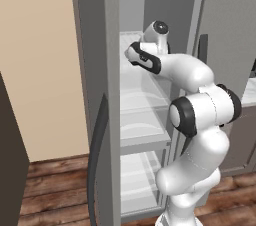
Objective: Retrieve the sausage and cheese from the fridge and place them on the cutting board on the counter.
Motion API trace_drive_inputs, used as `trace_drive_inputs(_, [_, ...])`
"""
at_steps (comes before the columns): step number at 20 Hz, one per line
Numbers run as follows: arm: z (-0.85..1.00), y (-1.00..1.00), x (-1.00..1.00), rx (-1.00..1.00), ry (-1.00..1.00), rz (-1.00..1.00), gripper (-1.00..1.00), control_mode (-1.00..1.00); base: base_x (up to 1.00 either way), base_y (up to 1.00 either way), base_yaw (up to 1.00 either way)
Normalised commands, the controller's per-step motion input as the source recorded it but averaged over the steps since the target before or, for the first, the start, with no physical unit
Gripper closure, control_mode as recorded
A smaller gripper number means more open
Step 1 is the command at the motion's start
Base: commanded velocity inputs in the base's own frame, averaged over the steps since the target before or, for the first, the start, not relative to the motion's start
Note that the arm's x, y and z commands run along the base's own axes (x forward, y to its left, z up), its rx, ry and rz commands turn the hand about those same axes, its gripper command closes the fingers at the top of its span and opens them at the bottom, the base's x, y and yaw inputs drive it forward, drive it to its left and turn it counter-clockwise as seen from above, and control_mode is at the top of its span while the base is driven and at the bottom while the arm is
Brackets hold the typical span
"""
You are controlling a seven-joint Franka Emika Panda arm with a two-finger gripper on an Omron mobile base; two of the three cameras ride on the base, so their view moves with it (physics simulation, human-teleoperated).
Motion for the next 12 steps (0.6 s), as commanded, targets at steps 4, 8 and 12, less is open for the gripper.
trace_drive_inputs(4, [-0.04, 0.02, 0.31, 0.0, 0.08, 0.0, -1.0, -1.0, 0.0, 0.0, 0.0])
trace_drive_inputs(8, [-0.18, 0.0, 0.19, 0.0, 0.11, 0.0, -1.0, -1.0, 0.0, 0.0, 0.0])
trace_drive_inputs(12, [-0.3, 0.0, 0.05, 0.0, 0.12, 0.0, -1.0, -1.0, 0.0, 0.0, 0.0])
